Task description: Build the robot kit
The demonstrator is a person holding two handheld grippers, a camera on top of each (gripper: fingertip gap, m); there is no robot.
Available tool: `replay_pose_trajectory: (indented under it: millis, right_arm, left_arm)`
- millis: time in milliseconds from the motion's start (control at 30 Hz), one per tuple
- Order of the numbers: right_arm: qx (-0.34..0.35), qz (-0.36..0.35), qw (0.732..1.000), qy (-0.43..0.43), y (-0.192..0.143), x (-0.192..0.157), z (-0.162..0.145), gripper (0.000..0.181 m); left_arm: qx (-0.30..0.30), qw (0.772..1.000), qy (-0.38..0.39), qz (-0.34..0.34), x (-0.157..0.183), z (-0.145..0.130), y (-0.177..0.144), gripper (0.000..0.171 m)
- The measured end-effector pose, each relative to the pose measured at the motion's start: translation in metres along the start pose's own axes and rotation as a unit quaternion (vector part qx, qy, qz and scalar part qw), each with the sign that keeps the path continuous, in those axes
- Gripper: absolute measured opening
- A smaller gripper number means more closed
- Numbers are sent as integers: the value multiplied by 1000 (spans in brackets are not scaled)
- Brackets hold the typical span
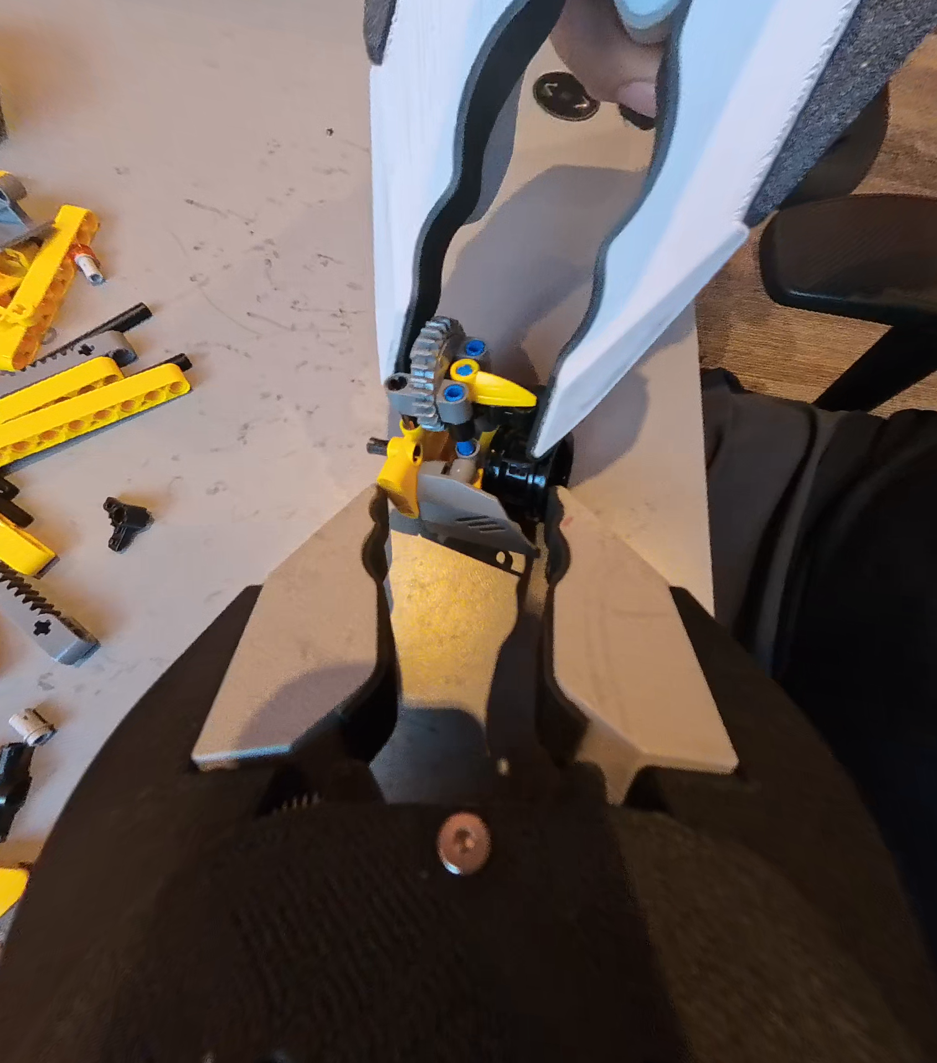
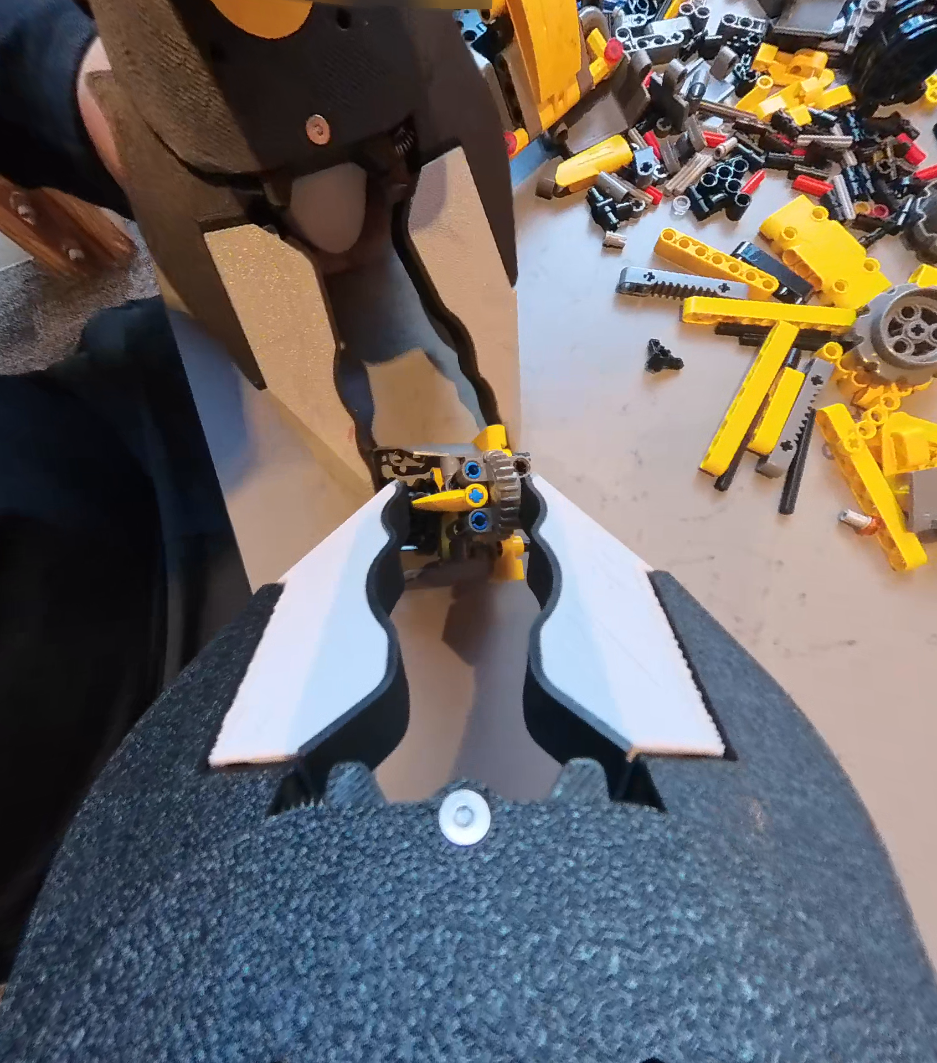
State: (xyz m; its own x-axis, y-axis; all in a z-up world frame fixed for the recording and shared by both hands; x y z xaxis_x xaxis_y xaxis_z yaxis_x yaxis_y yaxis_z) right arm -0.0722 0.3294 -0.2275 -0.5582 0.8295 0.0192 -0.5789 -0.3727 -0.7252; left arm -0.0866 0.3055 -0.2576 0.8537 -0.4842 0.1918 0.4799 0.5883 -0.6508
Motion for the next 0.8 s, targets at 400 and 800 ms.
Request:
replay_pose_trajectory:
  millis: [400,800]
  right_arm:
    - [17,4,999,-41,2,-8,1,40]
    - [42,26,997,-66,5,-9,2,41]
  left_arm:
    - [57,998,-20,-15,4,14,-23,49]
    - [23,992,-48,-111,-4,29,-30,37]
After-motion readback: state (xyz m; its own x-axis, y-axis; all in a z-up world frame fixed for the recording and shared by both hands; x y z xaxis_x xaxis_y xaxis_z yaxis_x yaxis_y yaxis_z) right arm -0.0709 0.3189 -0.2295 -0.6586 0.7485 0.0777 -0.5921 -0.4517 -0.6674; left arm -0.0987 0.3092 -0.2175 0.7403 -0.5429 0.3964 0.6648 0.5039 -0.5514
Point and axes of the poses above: each gripper's, where its closed fingertips meet, y out along the fingers, z out of its top, x = y × z across the jaws, the point moved 2 cm from there along -y, back along the fingers, and after that the axes turned 6 degrees about -y, right-handed, at the moved point
